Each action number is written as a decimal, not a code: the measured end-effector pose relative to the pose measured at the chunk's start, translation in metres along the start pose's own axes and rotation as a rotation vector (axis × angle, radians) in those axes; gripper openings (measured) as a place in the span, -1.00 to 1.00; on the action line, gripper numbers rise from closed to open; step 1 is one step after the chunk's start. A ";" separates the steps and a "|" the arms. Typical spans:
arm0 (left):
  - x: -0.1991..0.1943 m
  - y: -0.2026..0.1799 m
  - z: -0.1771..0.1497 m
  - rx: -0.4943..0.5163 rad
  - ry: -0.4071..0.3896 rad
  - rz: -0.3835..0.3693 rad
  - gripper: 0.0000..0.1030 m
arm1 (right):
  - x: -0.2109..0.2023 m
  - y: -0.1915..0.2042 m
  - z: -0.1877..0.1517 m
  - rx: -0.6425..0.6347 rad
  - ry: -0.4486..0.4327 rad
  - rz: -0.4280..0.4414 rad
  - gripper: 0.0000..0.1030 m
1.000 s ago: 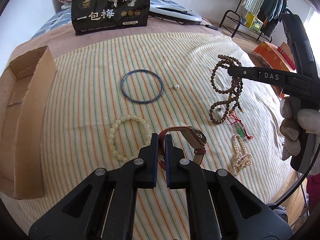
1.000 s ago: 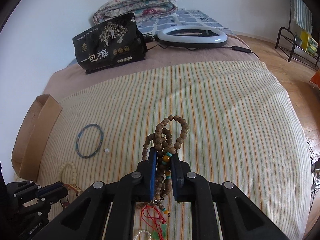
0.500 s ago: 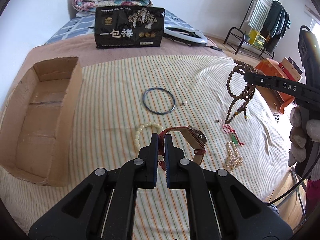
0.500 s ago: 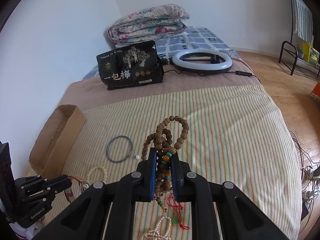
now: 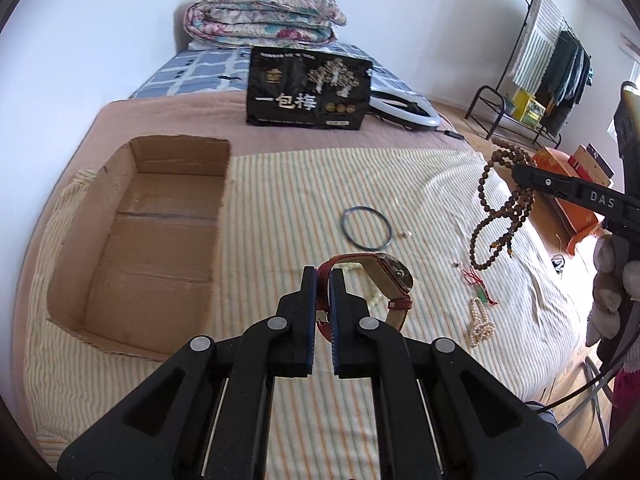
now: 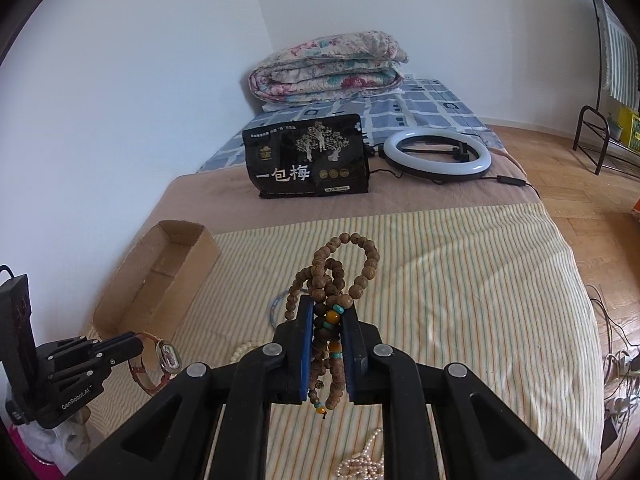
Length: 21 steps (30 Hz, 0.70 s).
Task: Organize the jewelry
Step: 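Carry the watch and the mala over the cardboard box with both tools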
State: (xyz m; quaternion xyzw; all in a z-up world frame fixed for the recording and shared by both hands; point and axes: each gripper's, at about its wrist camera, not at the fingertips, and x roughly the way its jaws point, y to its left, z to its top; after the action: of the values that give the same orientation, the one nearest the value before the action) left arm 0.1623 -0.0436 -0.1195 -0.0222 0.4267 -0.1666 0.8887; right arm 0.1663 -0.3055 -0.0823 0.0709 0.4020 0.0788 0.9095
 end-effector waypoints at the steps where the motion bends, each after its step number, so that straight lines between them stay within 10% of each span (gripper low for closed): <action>1: -0.002 0.005 0.000 -0.005 -0.004 0.006 -0.93 | -0.001 0.005 0.002 -0.003 -0.005 0.006 -0.79; 21: -0.037 0.118 0.004 -0.145 -0.061 0.118 -0.93 | 0.023 0.132 0.031 -0.132 -0.013 0.184 -0.79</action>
State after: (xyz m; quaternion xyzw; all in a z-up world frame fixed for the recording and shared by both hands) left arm 0.1766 0.0788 -0.1101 -0.0663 0.4110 -0.0819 0.9055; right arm 0.1933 -0.1743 -0.0533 0.0480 0.3820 0.1877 0.9036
